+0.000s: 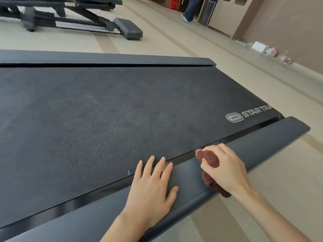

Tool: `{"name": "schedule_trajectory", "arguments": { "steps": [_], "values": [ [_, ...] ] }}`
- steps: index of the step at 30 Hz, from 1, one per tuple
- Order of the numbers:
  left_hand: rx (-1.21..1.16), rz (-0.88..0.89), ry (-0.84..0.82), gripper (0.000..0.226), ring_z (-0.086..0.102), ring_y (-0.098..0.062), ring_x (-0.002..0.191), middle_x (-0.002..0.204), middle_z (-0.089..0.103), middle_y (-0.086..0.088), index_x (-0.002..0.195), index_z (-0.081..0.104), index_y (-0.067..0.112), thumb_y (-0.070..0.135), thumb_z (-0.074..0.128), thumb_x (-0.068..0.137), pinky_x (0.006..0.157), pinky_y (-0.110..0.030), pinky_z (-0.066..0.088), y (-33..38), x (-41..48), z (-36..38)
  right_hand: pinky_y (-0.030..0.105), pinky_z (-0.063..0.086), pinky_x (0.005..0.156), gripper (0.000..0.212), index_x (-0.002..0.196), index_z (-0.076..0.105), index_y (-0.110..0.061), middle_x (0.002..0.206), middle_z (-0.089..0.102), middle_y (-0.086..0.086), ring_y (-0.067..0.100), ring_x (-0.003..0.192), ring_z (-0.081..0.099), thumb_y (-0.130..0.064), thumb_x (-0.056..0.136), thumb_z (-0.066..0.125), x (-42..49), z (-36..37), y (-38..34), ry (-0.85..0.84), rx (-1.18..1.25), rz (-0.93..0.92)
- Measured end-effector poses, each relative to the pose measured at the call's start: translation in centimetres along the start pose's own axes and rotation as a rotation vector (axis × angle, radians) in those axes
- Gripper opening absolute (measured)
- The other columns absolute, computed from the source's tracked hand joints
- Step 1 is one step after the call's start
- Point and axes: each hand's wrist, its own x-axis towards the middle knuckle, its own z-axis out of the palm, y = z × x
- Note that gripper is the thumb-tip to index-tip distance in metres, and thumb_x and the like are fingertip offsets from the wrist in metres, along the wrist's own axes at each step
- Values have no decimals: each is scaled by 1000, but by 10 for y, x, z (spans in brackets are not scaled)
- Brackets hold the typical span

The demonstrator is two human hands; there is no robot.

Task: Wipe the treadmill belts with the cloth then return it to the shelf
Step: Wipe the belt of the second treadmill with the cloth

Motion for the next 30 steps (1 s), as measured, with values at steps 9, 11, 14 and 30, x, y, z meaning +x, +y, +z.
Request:
{"name": "schedule_trajectory", "arguments": {
  "steps": [9,11,14,30],
  "values": [
    [49,223,-39,57,45,-25,129,141,48,-1,136,49,22,49,29,89,108,-38,35,83,104,16,31,47,70,25,99,61,-29,90,55,-7,18,83,54,-42,77,61,14,-22,109,-20,-74,50],
    [99,289,-26,50,57,-24,116,127,61,-2,124,61,20,45,45,84,98,-37,47,105,130,8,29,45,71,27,101,61,-30,90,54,-8,17,83,53,-44,78,60,17,-38,137,-46,-93,77],
    [152,357,-6,41,66,-21,98,107,70,1,108,70,19,41,66,74,85,-35,54,143,161,-22,26,39,68,26,99,62,-30,88,54,-8,15,77,50,-43,77,62,19,-78,172,-62,-88,137],
    [141,488,-70,51,57,-28,118,126,61,-7,117,66,17,40,40,80,101,-51,40,362,225,-321,35,47,61,31,92,68,-20,81,58,0,25,68,57,-33,64,76,51,-468,202,-44,-87,295]
  ]
}}
